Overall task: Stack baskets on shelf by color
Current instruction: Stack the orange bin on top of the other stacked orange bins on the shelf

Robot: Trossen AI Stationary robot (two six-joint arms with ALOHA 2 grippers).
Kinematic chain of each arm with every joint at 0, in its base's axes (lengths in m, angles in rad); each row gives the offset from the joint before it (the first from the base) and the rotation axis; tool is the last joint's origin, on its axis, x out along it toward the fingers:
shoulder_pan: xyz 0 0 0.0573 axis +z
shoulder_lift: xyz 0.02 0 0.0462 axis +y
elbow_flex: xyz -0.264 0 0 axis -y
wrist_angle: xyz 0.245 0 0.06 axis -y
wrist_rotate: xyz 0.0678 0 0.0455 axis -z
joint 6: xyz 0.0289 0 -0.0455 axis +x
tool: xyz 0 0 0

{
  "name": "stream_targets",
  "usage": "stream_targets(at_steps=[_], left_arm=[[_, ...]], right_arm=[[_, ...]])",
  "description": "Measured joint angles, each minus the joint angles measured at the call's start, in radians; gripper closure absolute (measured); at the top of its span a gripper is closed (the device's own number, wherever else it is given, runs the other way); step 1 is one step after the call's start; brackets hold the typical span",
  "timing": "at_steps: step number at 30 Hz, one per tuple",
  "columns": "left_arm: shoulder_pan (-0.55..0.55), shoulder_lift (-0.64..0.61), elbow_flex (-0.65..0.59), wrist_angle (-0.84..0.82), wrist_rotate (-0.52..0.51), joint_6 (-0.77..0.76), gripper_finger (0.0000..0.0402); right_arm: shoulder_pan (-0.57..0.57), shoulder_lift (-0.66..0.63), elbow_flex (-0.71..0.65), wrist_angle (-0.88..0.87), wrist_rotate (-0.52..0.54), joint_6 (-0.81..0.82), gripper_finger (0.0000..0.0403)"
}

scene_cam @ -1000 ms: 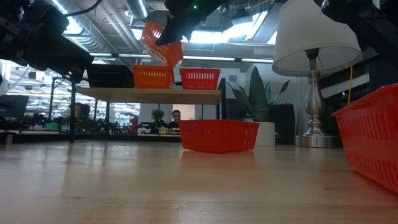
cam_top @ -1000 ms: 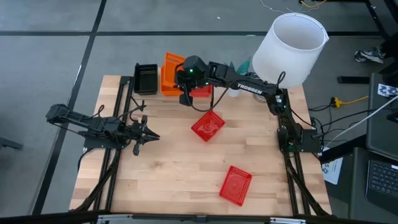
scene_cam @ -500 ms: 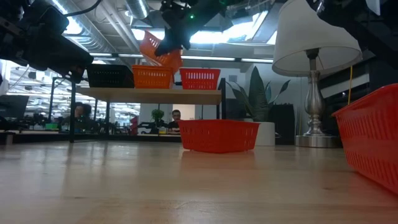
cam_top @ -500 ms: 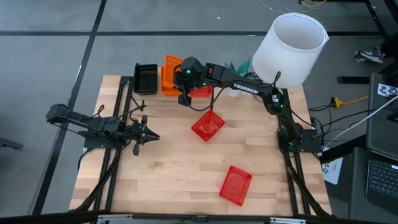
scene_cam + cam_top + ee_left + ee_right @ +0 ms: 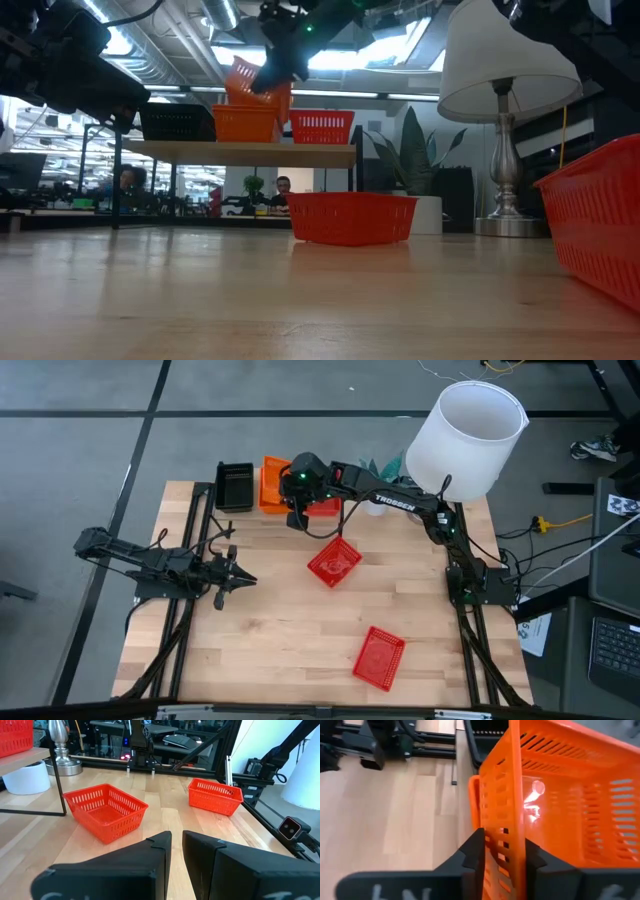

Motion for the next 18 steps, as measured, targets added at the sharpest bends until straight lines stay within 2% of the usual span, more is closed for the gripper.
stream_targets(at_steps=[9, 18], left_arm=[[0.0, 0.0, 0.0, 0.0, 0.0, 0.0, 0.0363], [0.0, 0.0, 0.0, 0.0, 0.0, 0.0, 0.0363]], right_arm=[[0.001, 0.0, 0.0, 0.003, 0.095, 0.001, 0.0288], [0.036, 0.0, 0.024, 0.029, 0.094, 0.0, 0.0285]])
